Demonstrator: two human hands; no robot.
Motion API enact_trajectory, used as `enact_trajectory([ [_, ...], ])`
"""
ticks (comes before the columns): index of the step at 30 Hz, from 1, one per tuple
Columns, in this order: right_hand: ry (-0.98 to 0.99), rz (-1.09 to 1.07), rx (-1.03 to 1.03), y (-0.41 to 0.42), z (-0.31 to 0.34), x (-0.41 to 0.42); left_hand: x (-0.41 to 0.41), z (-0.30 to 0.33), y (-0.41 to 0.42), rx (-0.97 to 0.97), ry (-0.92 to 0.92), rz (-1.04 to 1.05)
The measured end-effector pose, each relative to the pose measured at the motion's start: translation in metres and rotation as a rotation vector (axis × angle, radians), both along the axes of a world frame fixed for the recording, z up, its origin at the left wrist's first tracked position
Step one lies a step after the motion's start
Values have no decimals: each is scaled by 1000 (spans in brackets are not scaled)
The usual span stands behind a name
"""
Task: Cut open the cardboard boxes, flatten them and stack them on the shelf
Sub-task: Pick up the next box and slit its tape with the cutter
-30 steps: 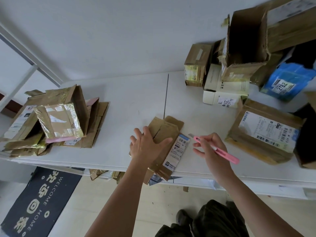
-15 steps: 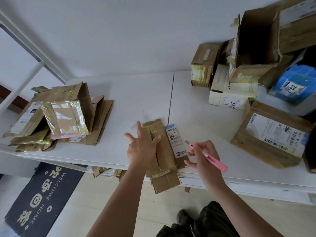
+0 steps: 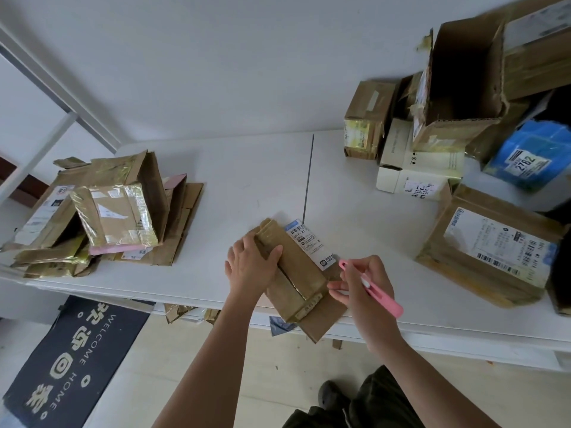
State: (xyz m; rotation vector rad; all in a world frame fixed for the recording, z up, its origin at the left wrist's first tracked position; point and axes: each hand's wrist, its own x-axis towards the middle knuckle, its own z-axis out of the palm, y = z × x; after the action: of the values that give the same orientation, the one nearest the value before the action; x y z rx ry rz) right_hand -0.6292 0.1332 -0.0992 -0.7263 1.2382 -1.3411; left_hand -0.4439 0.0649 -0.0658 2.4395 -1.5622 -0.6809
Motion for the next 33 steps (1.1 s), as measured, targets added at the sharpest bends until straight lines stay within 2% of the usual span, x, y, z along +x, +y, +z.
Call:
enact_trajectory([
  [4, -36, -32, -77, -17, 9, -6, 9, 10, 1, 86, 4, 141],
  [6, -46, -2, -106, -31, 13, -7, 8, 11, 7, 101, -66, 153],
  [9, -70, 70, -109, -47, 14, -2, 5, 5, 13, -152, -170, -37],
  [11, -64, 107, -123, -53, 11, 3, 4, -1, 12, -260, -78, -258],
  [14, -54, 106, -160, -54, 5, 4, 6, -10, 14, -153, 64, -407],
  [20, 48, 38, -99, -42, -19, -1, 18, -11, 6, 33, 125, -504],
  [26, 137, 61, -89, -42, -24, 3, 17, -11, 9, -7, 130, -501],
  [33, 53, 108, -27, -52, -24, 0, 19, -12, 7, 4, 156, -511],
])
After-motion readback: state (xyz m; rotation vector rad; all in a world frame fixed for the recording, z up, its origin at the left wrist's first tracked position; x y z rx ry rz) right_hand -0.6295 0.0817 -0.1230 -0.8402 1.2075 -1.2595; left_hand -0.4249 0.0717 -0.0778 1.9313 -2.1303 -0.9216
